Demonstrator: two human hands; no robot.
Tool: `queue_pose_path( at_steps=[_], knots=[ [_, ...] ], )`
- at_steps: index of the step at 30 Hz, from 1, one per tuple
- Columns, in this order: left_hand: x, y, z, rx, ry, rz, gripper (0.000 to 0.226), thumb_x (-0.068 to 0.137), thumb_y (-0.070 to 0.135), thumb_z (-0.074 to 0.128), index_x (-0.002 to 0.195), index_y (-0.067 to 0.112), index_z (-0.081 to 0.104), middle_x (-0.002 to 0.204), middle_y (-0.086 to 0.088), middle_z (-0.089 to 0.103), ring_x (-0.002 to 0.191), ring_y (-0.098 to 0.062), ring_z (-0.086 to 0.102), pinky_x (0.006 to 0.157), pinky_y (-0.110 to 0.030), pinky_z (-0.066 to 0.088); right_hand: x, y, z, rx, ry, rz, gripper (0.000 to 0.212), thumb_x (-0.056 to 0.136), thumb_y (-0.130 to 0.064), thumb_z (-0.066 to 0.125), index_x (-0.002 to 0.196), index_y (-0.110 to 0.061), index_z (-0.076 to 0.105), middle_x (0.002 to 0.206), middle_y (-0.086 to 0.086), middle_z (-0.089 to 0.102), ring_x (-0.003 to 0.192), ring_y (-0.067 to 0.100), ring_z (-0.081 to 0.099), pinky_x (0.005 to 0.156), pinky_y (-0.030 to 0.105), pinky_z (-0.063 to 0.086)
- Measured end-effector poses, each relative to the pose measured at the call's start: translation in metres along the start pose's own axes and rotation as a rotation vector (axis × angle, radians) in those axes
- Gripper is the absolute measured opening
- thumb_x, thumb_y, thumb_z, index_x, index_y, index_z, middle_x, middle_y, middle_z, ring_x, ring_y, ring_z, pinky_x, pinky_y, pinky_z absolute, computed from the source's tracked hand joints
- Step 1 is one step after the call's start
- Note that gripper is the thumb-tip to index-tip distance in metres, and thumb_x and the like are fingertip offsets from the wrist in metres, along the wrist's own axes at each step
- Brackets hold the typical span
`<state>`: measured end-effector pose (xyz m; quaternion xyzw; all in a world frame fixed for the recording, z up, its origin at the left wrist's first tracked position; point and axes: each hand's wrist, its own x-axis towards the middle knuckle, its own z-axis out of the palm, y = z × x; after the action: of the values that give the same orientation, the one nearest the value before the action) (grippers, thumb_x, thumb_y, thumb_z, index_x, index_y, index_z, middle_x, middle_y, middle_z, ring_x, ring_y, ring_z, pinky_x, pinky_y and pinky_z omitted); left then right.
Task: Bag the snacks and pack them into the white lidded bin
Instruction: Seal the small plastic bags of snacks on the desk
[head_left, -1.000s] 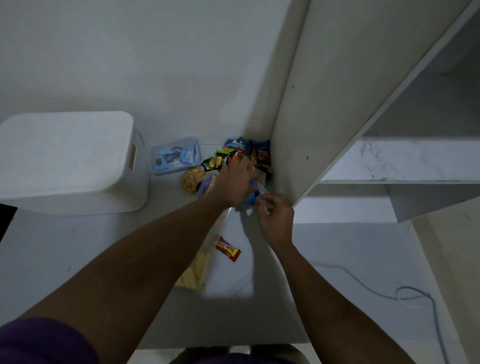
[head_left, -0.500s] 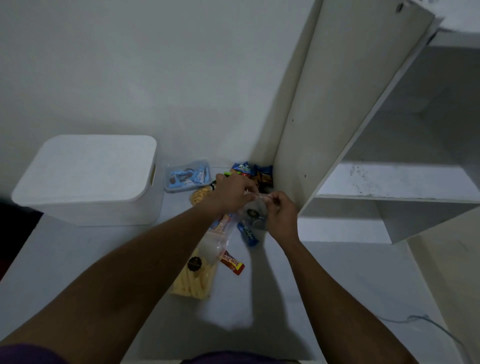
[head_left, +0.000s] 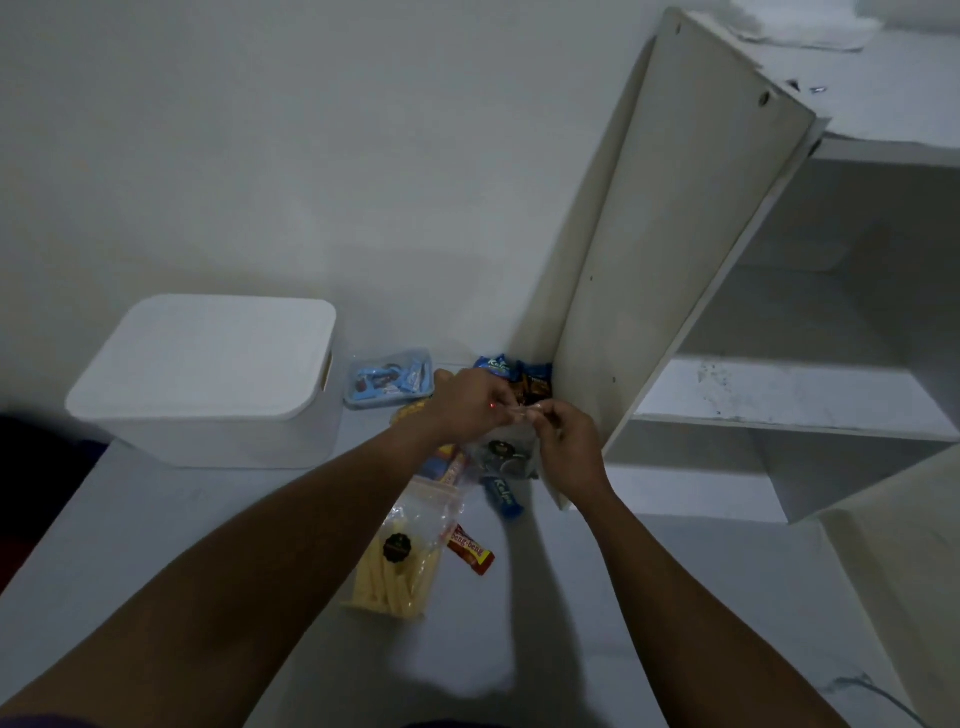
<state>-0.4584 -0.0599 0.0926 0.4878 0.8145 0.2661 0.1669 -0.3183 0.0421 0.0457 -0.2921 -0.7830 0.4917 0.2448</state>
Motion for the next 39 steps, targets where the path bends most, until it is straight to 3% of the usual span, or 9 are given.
queue_pose_path(
  at_steps=[4,6,9,12,15,20,29,35,39],
  knots=[
    [-0.001,-0.021,-0.003,-0.225,0.006,-0.122,0.008,0.072,0.041,0.072,0.078,0.037,0.075,0.08,0.015,0.073,0.084,-0.01,0.067,0.085,-0.04,0.051,0.001,0.0,-0.002,0.098,0.039,0.09,0.016,0.099,-0.017,0.053,0.089,-0.012,0.064,0.082,0.0,0.063,0.077,0.009,0.056,0.064,0.014,0.045],
    [-0.005,-0.024,-0.002,-0.36,0.034,-0.147,0.007,0.076,0.035,0.074,0.082,0.031,0.077,0.083,0.01,0.074,0.085,-0.013,0.069,0.085,-0.042,0.055,0.002,-0.001,0.001,0.179,0.062,0.137,0.018,0.1,-0.019,0.053,0.086,-0.014,0.064,0.082,0.003,0.064,0.077,0.012,0.057,0.07,0.028,0.049],
    [-0.012,-0.021,0.004,-0.638,0.118,-0.229,0.01,0.083,0.01,0.074,0.09,0.017,0.076,0.087,-0.002,0.075,0.083,-0.015,0.07,0.076,-0.024,0.057,0.003,-0.005,0.005,0.352,0.116,0.253,0.021,0.101,-0.019,0.051,0.085,-0.019,0.065,0.086,0.004,0.067,0.082,0.017,0.06,0.074,0.037,0.051],
    [-0.014,-0.025,0.012,-0.829,0.149,-0.318,0.008,0.086,0.009,0.071,0.092,0.012,0.076,0.091,-0.009,0.076,0.092,-0.026,0.072,0.086,-0.038,0.059,0.006,-0.004,0.005,0.411,0.077,0.331,0.021,0.101,-0.023,0.052,0.086,-0.019,0.066,0.091,0.009,0.07,0.087,0.023,0.065,0.079,0.046,0.056],
    [-0.012,-0.026,0.016,-0.899,0.128,-0.346,0.009,0.09,0.013,0.068,0.091,0.013,0.076,0.093,-0.011,0.076,0.094,-0.029,0.072,0.09,-0.047,0.057,0.007,-0.005,0.004,0.455,0.023,0.382,0.014,0.097,-0.02,0.058,0.093,-0.013,0.069,0.092,0.009,0.071,0.087,0.024,0.067,0.075,0.041,0.056],
    [-0.011,-0.024,0.015,-0.917,0.09,-0.335,0.013,0.089,0.011,0.067,0.1,0.006,0.075,0.096,-0.012,0.076,0.095,-0.028,0.071,0.086,-0.04,0.058,0.012,-0.005,0.004,0.423,-0.038,0.381,0.014,0.086,-0.019,0.072,0.098,-0.011,0.073,0.097,0.012,0.075,0.096,0.029,0.07,0.077,0.039,0.06],
    [-0.013,-0.013,0.017,-1.213,0.163,-0.479,0.02,0.092,0.021,0.064,0.075,0.018,0.073,0.082,-0.009,0.074,0.08,-0.025,0.069,0.085,-0.046,0.056,0.01,-0.01,0.006,0.606,-0.045,0.487,0.023,0.085,-0.016,0.07,0.105,-0.004,0.071,0.108,0.021,0.07,0.093,0.033,0.064,0.081,0.047,0.052],
    [-0.015,-0.008,0.022,-1.158,0.242,-0.481,0.019,0.096,0.023,0.059,0.085,0.016,0.073,0.084,-0.005,0.075,0.086,-0.023,0.069,0.082,-0.039,0.056,0.007,-0.012,0.004,0.521,-0.06,0.484,0.02,0.088,-0.017,0.069,0.104,-0.006,0.071,0.101,0.015,0.072,0.089,0.027,0.066,0.068,0.035,0.056],
    [-0.021,-0.009,0.02,-0.85,0.127,-0.334,0.02,0.094,0.019,0.061,0.081,0.023,0.075,0.085,-0.001,0.074,0.082,-0.013,0.067,0.075,-0.027,0.054,0.006,-0.015,0.0,0.276,-0.152,0.347,0.012,0.088,-0.01,0.069,0.097,-0.006,0.075,0.09,0.01,0.074,0.072,0.014,0.065,0.058,0.021,0.053]
  ],
)
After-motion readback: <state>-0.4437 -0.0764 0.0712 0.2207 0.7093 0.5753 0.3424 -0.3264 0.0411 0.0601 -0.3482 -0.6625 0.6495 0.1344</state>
